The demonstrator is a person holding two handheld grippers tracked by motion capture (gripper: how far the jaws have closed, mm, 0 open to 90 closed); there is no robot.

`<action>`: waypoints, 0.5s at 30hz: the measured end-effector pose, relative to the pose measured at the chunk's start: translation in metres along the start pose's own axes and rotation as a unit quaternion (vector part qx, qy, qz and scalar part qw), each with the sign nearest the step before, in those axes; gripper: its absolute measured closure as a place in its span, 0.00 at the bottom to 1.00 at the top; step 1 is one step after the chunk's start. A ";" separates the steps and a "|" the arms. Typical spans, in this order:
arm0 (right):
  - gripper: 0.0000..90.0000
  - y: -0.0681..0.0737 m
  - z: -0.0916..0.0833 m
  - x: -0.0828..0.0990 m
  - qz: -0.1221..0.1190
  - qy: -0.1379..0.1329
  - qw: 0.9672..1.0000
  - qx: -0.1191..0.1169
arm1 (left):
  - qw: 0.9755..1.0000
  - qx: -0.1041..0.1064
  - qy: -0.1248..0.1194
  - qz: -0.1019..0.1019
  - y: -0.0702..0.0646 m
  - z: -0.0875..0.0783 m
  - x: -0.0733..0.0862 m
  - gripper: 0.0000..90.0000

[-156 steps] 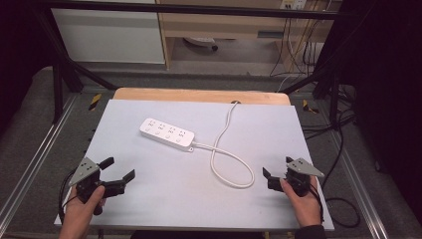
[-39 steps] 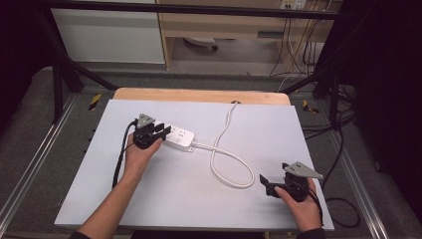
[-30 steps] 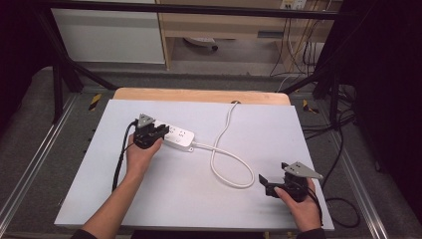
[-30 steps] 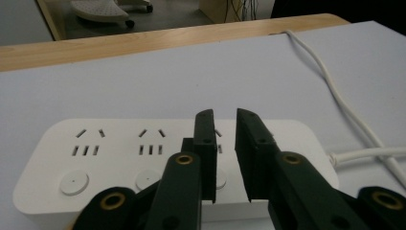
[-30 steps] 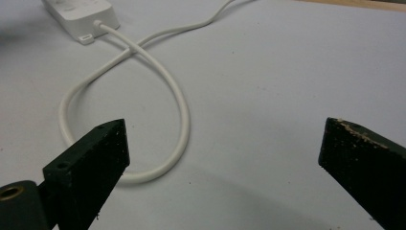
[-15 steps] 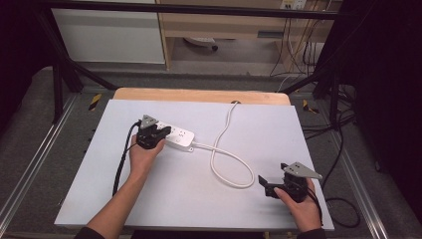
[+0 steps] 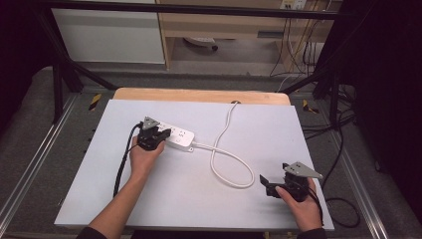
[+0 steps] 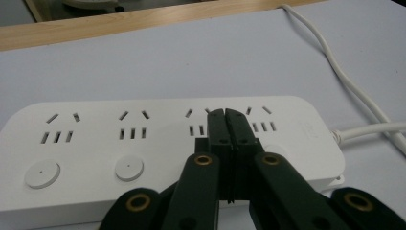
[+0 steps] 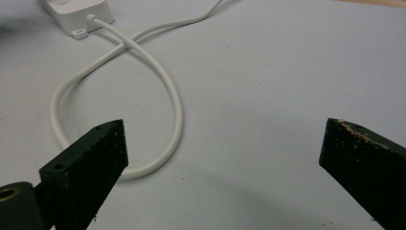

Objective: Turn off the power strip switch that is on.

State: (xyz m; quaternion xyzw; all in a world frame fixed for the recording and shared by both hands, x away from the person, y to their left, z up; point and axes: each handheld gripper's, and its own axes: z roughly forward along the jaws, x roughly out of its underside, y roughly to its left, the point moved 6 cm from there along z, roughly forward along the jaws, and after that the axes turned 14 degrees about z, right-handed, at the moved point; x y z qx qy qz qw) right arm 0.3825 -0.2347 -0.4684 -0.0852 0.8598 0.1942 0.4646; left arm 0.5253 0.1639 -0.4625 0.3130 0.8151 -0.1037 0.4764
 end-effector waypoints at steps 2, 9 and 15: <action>0.03 0.000 0.000 0.000 -0.001 0.000 1.000 -0.002 | 1.000 -0.005 0.004 0.003 0.001 0.000 0.001 1.00; 0.03 0.000 0.000 0.000 -0.003 0.002 1.000 -0.004 | 1.000 -0.007 0.007 -0.003 0.006 0.001 0.004 1.00; 0.03 0.000 0.000 0.000 -0.002 0.002 1.000 -0.005 | 1.000 -0.007 0.006 -0.005 0.007 0.001 0.004 1.00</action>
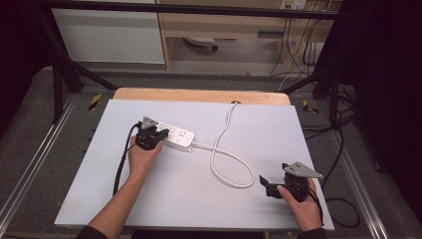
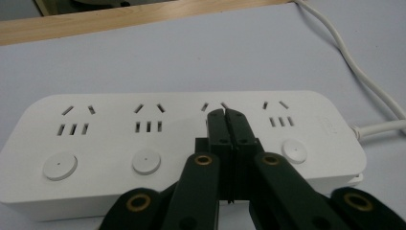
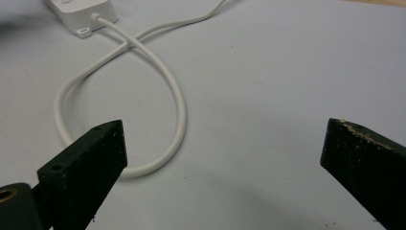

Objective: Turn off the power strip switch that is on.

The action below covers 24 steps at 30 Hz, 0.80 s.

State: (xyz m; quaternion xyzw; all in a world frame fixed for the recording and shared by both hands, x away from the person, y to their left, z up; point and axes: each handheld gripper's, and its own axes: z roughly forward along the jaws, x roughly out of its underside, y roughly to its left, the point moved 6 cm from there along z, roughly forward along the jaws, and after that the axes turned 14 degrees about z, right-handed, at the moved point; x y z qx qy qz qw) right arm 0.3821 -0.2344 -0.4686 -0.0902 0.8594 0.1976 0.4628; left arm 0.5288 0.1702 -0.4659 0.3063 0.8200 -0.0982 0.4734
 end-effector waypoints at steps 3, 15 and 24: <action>0.03 0.000 0.000 0.000 -0.001 0.000 1.000 0.000 | 1.000 0.000 0.000 0.001 0.000 0.000 0.000 1.00; 0.03 0.000 0.000 0.000 -0.001 0.001 1.000 -0.001 | 1.000 -0.002 0.004 0.004 0.000 0.002 0.001 1.00; 0.03 -0.001 0.000 0.000 -0.001 0.002 1.000 -0.001 | 1.000 -0.003 0.006 0.006 0.000 0.003 0.002 1.00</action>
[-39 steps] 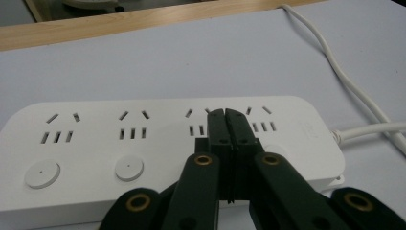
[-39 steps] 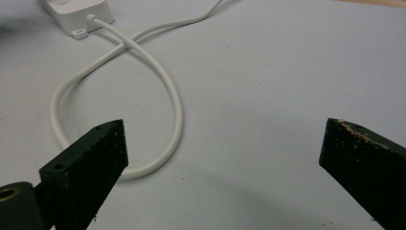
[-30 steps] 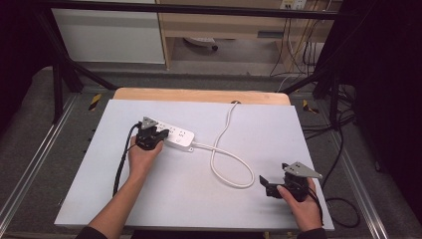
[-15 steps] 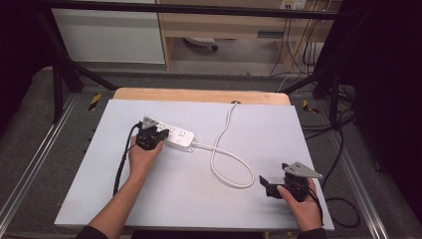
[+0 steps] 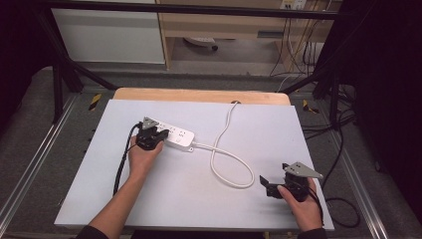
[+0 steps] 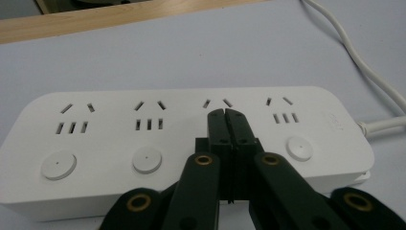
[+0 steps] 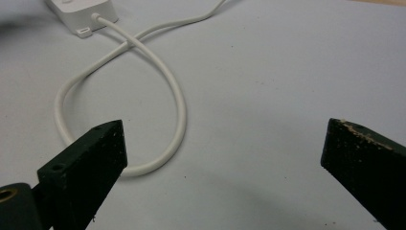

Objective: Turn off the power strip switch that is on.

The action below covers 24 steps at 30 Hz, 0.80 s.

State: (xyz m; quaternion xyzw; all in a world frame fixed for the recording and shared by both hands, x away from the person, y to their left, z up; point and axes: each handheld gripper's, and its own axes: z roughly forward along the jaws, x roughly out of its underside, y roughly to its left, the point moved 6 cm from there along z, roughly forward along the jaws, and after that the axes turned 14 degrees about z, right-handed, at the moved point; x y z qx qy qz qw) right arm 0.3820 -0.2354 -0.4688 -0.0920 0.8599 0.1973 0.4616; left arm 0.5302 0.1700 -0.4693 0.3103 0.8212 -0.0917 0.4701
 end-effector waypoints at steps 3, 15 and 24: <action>0.03 0.000 0.000 0.000 0.001 -0.001 1.000 0.000 | 1.000 0.000 -0.001 0.000 0.000 0.001 0.000 1.00; 0.03 -0.001 0.000 0.000 0.002 0.000 1.000 0.000 | 1.000 -0.006 0.001 0.019 -0.003 0.001 0.000 1.00; 0.03 -0.002 0.000 0.000 0.000 0.001 1.000 0.001 | 1.000 -0.007 0.006 0.026 -0.003 0.002 0.001 1.00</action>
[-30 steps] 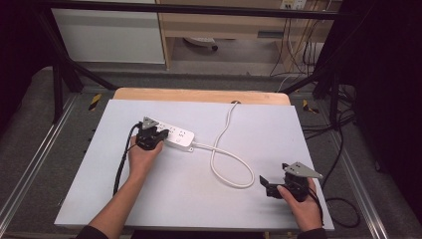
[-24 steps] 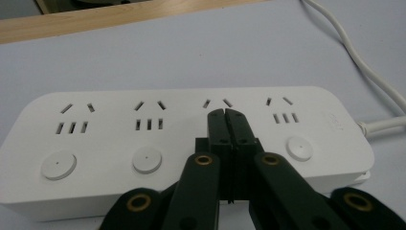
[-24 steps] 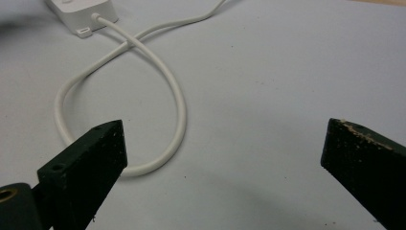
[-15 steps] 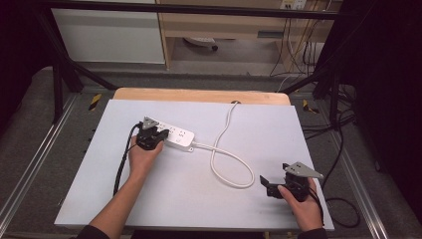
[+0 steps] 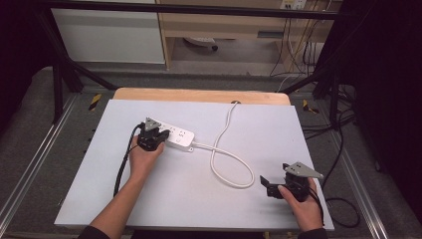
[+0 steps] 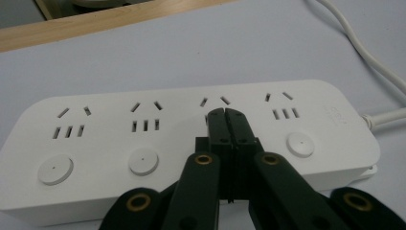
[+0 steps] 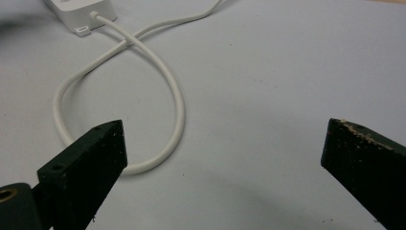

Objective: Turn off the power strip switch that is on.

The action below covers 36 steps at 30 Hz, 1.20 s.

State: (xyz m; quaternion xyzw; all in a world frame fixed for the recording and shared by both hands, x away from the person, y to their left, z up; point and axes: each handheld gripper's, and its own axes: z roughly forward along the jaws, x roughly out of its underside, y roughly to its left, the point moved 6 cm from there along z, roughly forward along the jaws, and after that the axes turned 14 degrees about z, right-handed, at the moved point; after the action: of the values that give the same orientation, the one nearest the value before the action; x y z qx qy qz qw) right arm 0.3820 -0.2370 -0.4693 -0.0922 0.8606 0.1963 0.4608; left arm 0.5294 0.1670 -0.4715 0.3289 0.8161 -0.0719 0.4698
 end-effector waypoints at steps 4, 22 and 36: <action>0.03 0.000 0.000 0.000 0.000 0.003 1.000 0.001 | 1.000 0.000 0.001 -0.002 0.000 0.001 0.000 1.00; 0.03 -0.001 0.001 0.001 0.003 0.005 1.000 0.002 | 1.000 0.008 -0.005 -0.014 0.000 0.002 0.000 1.00; 0.03 -0.001 0.001 0.001 0.002 0.005 1.000 0.003 | 1.000 0.011 -0.007 -0.027 0.000 0.002 0.001 1.00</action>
State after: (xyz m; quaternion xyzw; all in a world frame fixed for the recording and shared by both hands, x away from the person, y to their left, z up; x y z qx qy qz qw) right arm 0.3821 -0.2377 -0.4712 -0.0904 0.8636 0.1944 0.4563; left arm 0.5302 0.1669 -0.4735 0.3111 0.8207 -0.0956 0.4696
